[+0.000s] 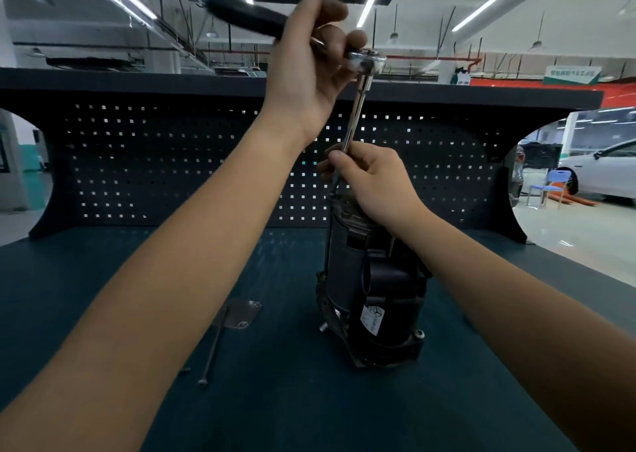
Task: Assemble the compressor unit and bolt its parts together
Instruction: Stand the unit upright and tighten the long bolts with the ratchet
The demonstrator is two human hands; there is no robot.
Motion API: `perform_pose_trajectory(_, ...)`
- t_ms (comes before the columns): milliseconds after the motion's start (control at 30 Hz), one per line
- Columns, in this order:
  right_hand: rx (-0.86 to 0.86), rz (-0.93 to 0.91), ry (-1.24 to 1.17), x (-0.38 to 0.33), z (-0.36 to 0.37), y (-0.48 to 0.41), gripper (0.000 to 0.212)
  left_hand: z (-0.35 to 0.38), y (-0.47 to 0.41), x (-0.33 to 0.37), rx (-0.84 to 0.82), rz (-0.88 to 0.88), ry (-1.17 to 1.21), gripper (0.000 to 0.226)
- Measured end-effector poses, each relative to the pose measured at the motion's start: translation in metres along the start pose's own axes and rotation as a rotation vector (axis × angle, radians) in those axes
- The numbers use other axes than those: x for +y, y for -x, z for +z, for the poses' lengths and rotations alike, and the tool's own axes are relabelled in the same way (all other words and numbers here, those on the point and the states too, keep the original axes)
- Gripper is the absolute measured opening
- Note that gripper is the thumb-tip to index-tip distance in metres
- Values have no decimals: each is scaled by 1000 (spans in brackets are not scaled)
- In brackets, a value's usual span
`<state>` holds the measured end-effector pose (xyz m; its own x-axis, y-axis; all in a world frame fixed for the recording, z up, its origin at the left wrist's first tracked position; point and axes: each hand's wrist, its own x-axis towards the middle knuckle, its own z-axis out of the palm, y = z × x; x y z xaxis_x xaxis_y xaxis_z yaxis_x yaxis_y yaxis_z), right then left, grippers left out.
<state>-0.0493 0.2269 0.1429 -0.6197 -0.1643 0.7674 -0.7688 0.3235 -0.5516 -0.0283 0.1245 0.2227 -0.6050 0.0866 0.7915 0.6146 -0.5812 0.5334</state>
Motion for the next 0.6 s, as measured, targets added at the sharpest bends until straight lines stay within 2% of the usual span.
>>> perform_pose_trajectory(100, 33, 22, -28, 0, 0, 0, 18, 2, 17, -4, -86, 344, -457, 33)
perform_pose_trajectory(167, 32, 44, -40, 0, 1, 0, 19, 3, 20, -7, -147, 488, -589, 34)
perform_pose_trajectory(233, 34, 49, -27, -1, 1, 0, 19, 3, 16, -4, -83, 389, -420, 37)
perform_pose_trajectory(333, 12, 20, -20, -3, 3, 1, 15, -5, 3, 4, 52, 54, 161, 41)
perform_pose_trajectory(400, -41, 17, -29, -5, 5, 3, 13, -13, -9, 11, 150, -91, 442, 45)
perform_pose_trajectory(467, -78, 13, -15, -8, 7, 3, 19, -19, -18, 15, 192, -201, 549, 54)
perform_pose_trajectory(533, -76, -12, 14, -8, 5, 4, 23, -20, -19, 15, 215, -241, 536, 45)
perform_pose_trajectory(600, -49, -30, 25, -5, 3, 3, 23, -17, -13, 13, 223, -190, 449, 36)
